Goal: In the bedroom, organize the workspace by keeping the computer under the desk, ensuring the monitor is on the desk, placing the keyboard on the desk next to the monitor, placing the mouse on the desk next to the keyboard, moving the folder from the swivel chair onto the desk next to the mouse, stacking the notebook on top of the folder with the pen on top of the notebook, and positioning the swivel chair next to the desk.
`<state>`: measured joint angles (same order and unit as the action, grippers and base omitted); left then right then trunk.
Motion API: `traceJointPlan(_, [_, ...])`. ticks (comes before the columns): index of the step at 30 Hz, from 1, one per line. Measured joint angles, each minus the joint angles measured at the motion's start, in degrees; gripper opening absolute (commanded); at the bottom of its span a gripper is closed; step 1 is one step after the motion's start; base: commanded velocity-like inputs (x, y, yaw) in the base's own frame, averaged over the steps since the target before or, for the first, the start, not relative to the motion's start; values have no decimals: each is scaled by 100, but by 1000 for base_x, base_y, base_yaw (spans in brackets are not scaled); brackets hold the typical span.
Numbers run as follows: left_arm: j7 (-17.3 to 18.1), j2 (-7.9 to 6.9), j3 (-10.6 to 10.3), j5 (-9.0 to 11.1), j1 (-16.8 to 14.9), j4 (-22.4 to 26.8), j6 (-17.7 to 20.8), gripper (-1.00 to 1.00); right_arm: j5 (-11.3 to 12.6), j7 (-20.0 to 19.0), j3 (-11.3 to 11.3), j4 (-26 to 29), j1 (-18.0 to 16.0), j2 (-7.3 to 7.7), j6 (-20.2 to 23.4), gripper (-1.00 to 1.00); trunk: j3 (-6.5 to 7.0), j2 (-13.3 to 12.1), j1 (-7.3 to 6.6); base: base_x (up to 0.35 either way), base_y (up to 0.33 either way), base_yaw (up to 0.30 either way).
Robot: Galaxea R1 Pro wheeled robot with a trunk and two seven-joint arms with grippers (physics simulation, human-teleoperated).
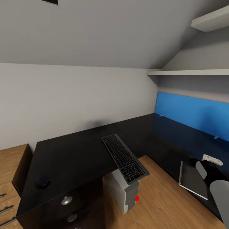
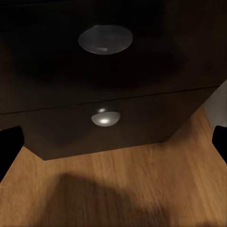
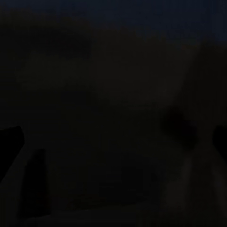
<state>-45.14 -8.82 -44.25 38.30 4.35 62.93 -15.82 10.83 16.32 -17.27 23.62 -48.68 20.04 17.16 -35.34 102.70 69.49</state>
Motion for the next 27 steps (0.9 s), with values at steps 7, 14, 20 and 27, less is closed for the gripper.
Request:
traceJointPlan(7, [-1, -1, 8, -3, 0, 0, 0, 100, -5, 2, 7, 0, 0, 0, -4, 100, 0, 0, 0, 0, 0, 0])
traceJointPlan(14, [-6, -1, 11, -4, 1, 0, 0, 100, -61, 8, 28, -41, 0, 0, 3, 100, 0, 0, 0, 0, 0, 0])
traceJointPlan(20, [-7, -1, 11, -4, 0, -1, 0, 100, -307, 15, 134, -132, -5, -15, -27, 100, 1, 1, -1, 0, 0, 0])
traceJointPlan(27, [-8, -1, 11, -4, 0, -1, 0, 100, -386, 17, 163, -125, -4, -18, -17, 100, 1, 1, -1, 0, 0, 0])
